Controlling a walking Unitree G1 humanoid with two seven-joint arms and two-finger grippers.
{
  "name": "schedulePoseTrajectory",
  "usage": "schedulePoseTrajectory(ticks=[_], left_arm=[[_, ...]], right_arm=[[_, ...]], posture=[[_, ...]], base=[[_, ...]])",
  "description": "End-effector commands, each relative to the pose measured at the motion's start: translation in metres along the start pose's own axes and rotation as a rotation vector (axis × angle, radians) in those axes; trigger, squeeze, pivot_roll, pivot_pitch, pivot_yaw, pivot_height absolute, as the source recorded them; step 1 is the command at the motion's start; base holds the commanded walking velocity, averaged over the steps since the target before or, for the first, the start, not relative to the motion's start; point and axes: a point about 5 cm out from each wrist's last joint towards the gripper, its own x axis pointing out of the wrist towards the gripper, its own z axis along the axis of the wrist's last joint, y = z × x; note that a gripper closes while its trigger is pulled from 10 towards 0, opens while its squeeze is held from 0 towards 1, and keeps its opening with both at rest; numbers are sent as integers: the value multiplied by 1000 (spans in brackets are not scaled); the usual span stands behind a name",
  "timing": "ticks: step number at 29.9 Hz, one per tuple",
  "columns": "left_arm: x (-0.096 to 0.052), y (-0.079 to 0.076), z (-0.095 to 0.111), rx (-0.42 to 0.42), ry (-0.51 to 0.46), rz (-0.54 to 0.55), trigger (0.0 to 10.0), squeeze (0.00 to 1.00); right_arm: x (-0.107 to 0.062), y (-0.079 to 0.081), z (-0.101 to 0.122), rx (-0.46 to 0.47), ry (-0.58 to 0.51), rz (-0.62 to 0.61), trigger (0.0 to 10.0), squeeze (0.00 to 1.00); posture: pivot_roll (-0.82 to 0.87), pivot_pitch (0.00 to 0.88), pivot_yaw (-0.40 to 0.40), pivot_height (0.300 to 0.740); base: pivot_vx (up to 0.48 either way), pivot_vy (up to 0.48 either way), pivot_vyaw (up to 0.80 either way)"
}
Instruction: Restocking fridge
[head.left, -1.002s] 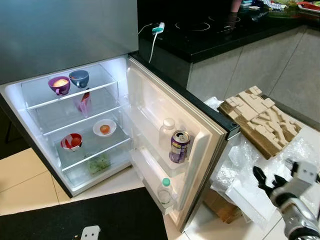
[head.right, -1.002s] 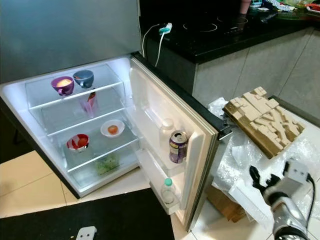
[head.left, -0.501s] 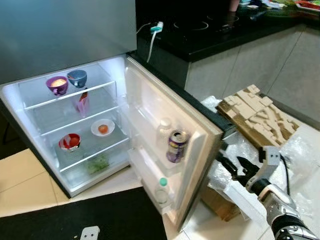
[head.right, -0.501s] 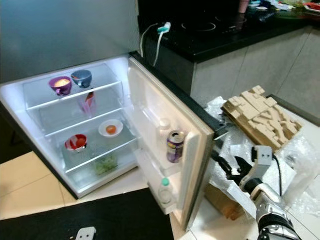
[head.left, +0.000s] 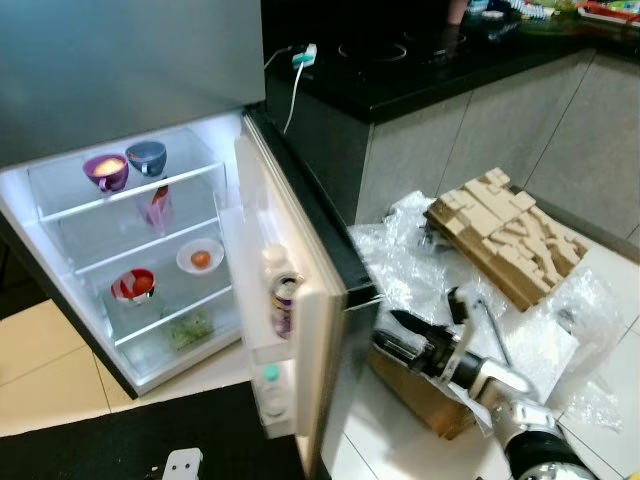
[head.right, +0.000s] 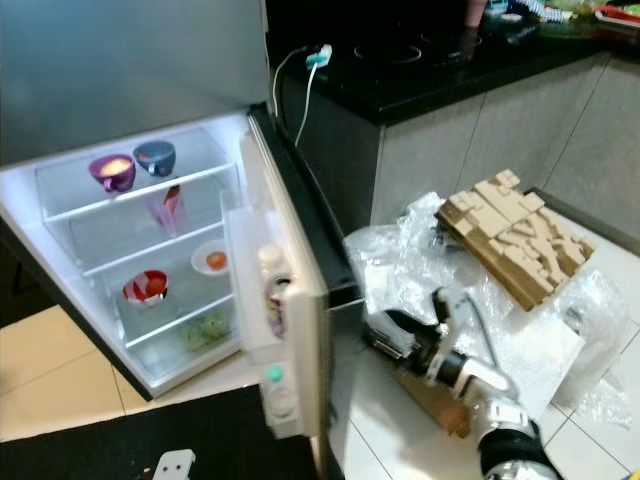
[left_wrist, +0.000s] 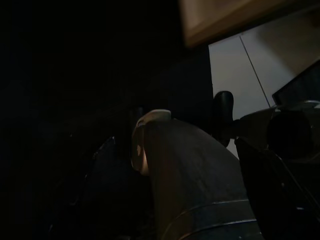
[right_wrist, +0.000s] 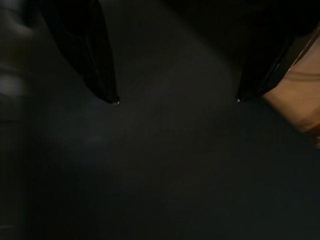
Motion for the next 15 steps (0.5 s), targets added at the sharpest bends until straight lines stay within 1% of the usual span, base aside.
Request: schedulePoseTrajectory(ticks=[1,3,5,6,7,8,9,10,12,14,15], left_arm=[[-2,3,-6,7,23,8,10000,0],[-2,3,-6,7,23,8,10000,0],[-2,2,-7,11,29,5,10000,0],[-2,2,-7,11,29,5,10000,0],[-2,1,-7,12,30,4,10000,0],[-1,1,-8,12,30,3,10000,0],[-1,0,-8,12,30,3,10000,0],[-1,0,-8,12,30,3,10000,0],[-1,-1,-8,11,31,0,10000,0],[-1,-2,-8,12,32,-3,10000,0],[-1,-2,-8,13,33,-4,10000,0]], right_arm=[[8,12,4,4,-3,109,10000,0],[8,12,4,4,-3,109,10000,0],[8,-2,-5,-21,36,-42,10000,0],[8,-2,-5,-21,36,-42,10000,0],[4,-10,-8,-54,56,-137,10000,0],[-1,-18,-12,-43,63,-220,10000,0],[-5,-21,-13,-29,66,-261,10000,0],[-5,-21,-13,-29,66,-261,10000,0],[-15,-27,-23,-29,128,-367,10000,0],[-25,-28,-35,-10,198,-437,10000,0],[-28,-28,-39,0,215,-453,10000,0]], posture=[[48,0,-14,740],[48,0,-14,740],[45,0,-15,740],[45,0,-15,740],[44,0,-19,740],[44,0,-19,740],[44,0,-19,740],[44,0,-19,740],[44,0,-19,740],[44,0,-24,740],[44,0,-24,740]], base=[[0,0,0],[0,0,0],[0,0,0],[0,0,0],[0,0,0],[0,0,0],[0,0,0],[0,0,0],[0,0,0],[0,0,0],[0,0,0]])
